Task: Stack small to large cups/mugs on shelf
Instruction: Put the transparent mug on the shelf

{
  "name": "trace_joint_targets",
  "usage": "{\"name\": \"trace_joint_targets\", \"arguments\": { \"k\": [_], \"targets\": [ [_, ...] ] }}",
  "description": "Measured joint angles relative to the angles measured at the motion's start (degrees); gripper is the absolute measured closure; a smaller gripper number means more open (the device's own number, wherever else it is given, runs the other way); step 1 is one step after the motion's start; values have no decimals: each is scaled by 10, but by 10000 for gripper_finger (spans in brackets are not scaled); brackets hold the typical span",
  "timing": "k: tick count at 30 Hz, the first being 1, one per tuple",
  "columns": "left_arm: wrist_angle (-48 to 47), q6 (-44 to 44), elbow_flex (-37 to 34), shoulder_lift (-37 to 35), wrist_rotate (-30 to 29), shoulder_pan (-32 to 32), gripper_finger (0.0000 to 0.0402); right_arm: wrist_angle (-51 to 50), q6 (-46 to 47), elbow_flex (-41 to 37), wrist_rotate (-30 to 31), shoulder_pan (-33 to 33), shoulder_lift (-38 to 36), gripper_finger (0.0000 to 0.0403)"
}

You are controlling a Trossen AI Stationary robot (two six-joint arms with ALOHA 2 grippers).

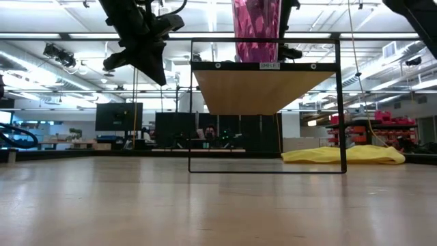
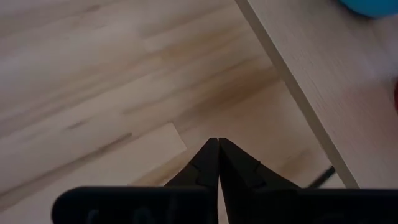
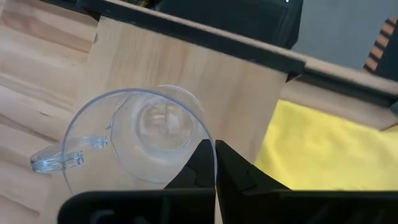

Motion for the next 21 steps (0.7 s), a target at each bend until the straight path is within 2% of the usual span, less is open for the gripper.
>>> {"name": "trace_joint_targets", "arguments": {
  "k": [12,21],
  "targets": [
    [1,38,0,0,-15,4,385,-1,106,0,23,19,3,402],
    [1,59,0,0,-15,4,381,-34,137,-5,39,25,3,402]
  ]
}}
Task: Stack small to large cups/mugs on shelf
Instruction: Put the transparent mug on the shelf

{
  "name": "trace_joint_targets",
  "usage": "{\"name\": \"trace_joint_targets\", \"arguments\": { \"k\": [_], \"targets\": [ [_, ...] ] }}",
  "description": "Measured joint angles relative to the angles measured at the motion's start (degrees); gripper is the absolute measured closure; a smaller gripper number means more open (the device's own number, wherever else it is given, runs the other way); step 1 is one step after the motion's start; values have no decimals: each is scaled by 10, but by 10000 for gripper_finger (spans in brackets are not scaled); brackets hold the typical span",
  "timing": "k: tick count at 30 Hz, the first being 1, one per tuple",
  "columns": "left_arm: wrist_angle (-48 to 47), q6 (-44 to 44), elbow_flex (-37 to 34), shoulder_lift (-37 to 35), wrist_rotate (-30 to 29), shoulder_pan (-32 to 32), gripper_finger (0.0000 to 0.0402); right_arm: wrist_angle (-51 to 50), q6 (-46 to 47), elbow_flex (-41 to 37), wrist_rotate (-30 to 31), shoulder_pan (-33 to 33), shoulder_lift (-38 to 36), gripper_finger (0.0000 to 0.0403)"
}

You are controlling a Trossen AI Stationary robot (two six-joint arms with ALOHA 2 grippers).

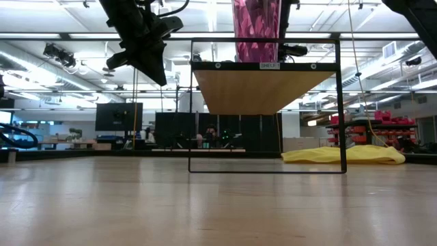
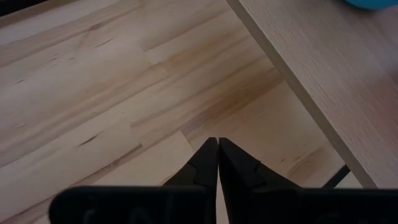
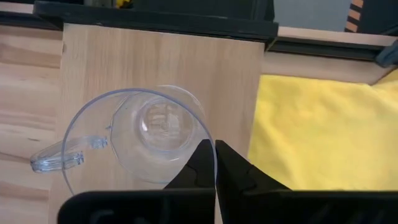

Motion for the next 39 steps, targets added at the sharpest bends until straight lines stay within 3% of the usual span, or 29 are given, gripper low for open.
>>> {"name": "trace_joint_targets", "arguments": {
  "k": [21,39],
  "targets": [
    [0,10,0,0,0,0,382,39,11,-37,4,18,-1,400],
    [0,10,0,0,0,0,382,60,-22,-37,-1,26,0,365]
  ]
}}
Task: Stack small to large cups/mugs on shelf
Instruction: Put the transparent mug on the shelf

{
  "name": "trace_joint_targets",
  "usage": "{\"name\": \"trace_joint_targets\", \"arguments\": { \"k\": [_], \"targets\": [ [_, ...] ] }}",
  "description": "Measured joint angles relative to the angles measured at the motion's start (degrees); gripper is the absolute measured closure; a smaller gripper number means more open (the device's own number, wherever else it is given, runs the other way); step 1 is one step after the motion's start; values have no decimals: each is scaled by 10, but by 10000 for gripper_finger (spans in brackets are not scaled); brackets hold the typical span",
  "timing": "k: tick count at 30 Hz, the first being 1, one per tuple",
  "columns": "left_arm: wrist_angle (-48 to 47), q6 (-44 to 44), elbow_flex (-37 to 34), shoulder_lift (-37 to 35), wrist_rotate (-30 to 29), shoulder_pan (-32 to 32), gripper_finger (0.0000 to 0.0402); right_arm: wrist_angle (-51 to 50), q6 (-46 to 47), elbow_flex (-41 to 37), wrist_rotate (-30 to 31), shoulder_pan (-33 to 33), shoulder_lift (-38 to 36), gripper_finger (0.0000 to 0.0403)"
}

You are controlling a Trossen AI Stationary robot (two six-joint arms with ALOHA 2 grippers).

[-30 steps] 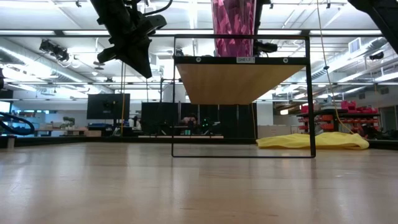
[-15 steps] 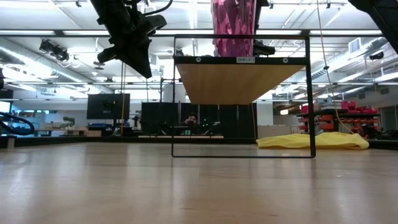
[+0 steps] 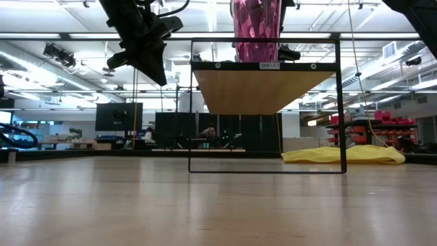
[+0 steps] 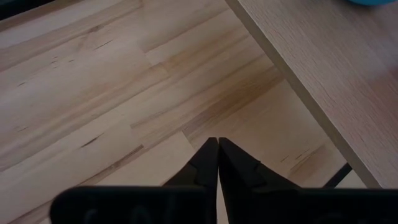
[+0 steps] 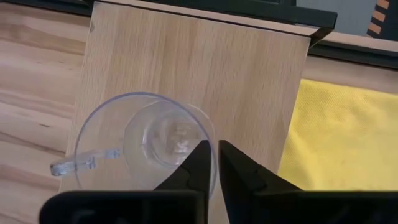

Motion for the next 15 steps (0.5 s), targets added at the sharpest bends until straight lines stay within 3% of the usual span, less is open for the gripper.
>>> {"name": "trace_joint_targets", "arguments": {
  "k": [15],
  "targets": [
    [0,4,0,0,0,3,383,2,-30,9,13,2,-1,361]
  ]
}}
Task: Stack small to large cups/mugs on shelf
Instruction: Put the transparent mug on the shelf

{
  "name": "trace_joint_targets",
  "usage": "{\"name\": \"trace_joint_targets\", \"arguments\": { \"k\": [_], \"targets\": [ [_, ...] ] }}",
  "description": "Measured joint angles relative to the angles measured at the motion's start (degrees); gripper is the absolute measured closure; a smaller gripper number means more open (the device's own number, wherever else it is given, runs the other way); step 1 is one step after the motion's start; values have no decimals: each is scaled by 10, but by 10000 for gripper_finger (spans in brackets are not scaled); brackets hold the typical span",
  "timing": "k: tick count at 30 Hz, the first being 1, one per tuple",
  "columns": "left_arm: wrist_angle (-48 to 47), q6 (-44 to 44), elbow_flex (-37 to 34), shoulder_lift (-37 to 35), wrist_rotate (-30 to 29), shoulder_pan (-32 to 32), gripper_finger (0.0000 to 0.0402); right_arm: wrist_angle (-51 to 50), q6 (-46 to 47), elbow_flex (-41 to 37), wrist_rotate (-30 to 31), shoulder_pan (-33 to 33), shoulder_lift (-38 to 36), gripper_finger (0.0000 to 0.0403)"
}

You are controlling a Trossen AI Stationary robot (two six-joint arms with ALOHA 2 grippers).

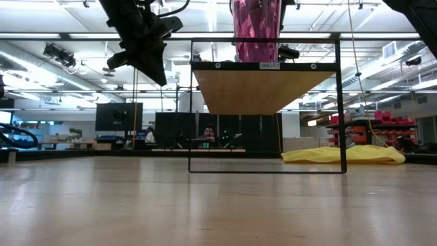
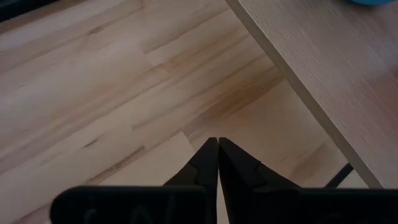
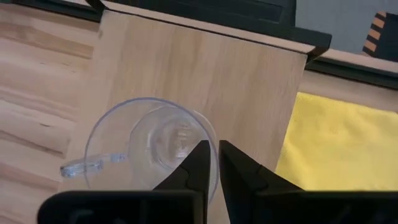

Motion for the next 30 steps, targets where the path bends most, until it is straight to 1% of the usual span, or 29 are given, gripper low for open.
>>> {"name": "trace_joint_targets", "arguments": {
  "k": [3,6,8,11,15,19,23,24,27,29,30],
  "targets": [
    [12,29,0,0,-3,21,377,6,-12,3,0,5,-1,361],
    [43,68,0,0,1,63,369,9,-32,3,0,10,-3,361],
    [67,92,0,0,29,96,365,12,-52,3,6,14,-9,361],
    [102,123,0,0,90,140,358,9,-70,3,22,15,-22,361],
    [151,154,0,0,143,178,350,9,-93,3,42,14,-48,361],
    [208,174,0,7,220,202,343,9,-176,4,67,17,-79,361],
    [269,191,0,34,286,222,340,7,-289,4,119,24,-107,367],
    [281,190,0,40,296,226,340,4,-309,4,123,25,-112,371],
    [306,178,0,55,300,237,344,8,-359,-6,117,19,-130,394],
    [322,176,0,59,307,242,346,24,-382,-42,111,8,-151,397],
    [326,176,0,59,314,245,346,43,-390,-72,98,-4,-168,395]
  ]
}}
